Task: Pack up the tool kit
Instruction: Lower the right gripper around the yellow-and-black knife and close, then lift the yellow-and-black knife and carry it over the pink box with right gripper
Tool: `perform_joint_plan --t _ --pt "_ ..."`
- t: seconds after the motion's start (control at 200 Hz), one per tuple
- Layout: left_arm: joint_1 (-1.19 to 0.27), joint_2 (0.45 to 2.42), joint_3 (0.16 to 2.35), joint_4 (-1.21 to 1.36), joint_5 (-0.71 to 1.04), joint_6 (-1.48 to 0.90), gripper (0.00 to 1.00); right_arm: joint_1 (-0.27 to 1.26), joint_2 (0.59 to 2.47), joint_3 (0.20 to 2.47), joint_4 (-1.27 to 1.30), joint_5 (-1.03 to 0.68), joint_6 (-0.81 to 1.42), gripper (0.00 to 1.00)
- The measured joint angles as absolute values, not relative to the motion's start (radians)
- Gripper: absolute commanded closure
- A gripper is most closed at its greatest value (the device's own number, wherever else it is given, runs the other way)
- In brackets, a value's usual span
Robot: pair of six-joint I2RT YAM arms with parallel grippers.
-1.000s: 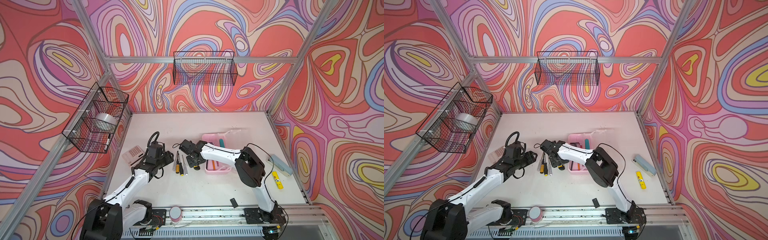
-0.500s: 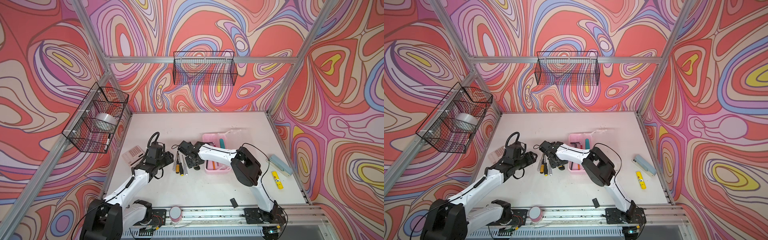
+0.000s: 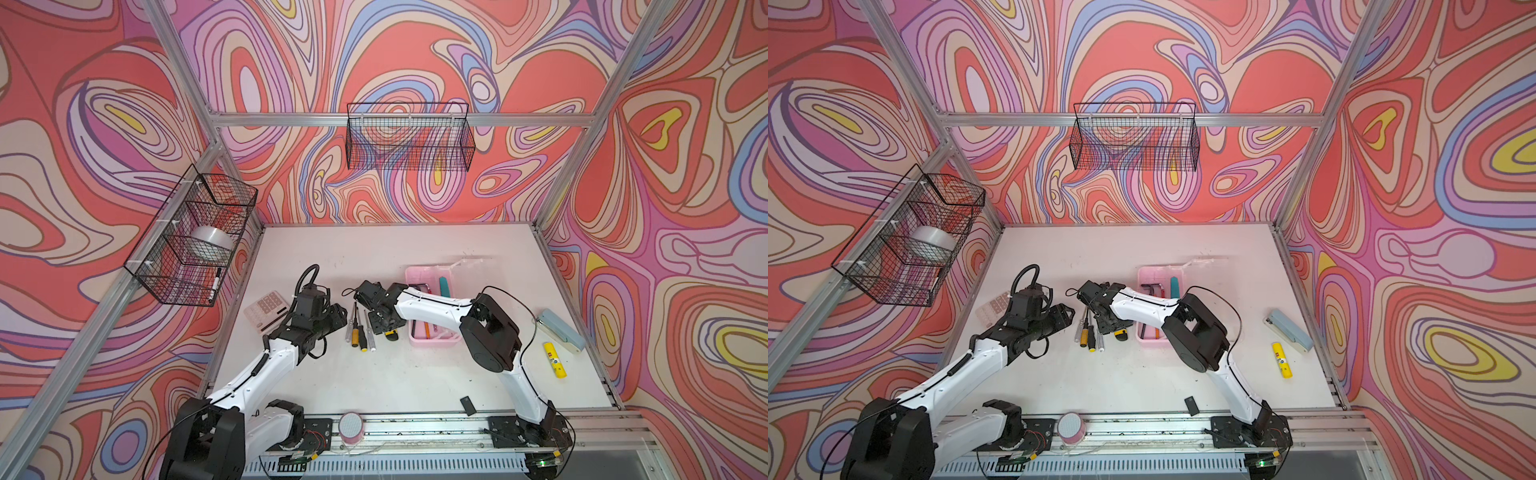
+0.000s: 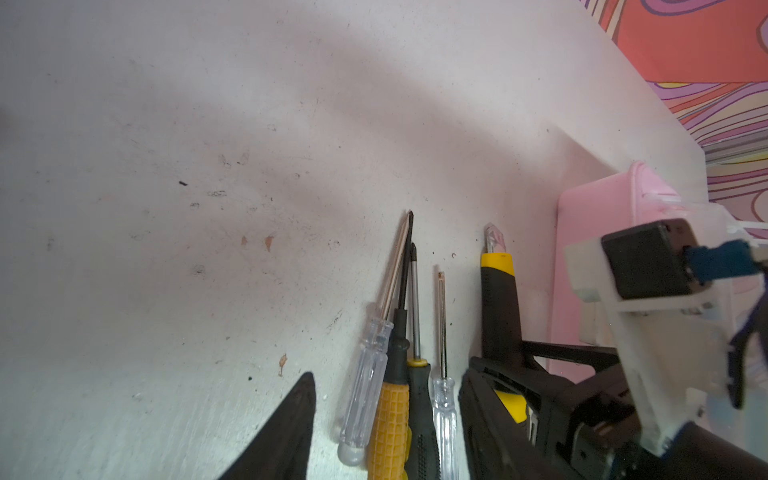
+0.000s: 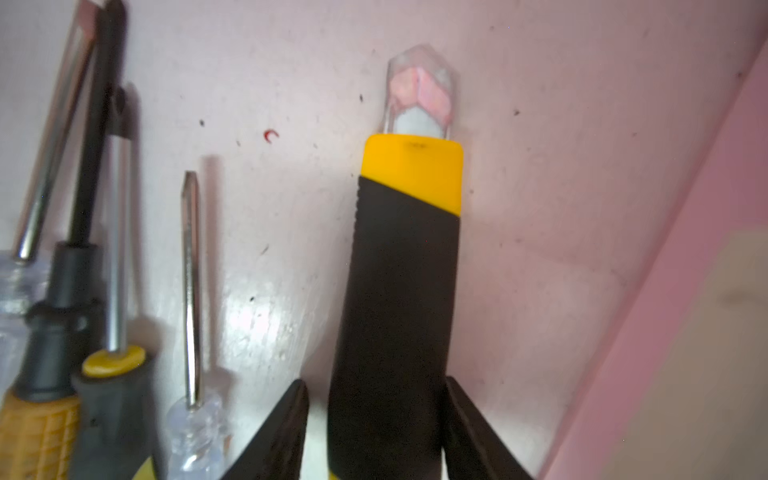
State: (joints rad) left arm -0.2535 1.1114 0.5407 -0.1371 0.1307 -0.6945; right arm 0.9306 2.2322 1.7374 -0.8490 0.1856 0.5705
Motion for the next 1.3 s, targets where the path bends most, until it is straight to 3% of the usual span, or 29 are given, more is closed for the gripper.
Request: perform_joint_plan --t 1.297 --pt "-0.253 1.092 0.539 -0.151 0.107 -0.676 0.44 1.008 2.119 1.662 -0.846 0.167 0.577 0.65"
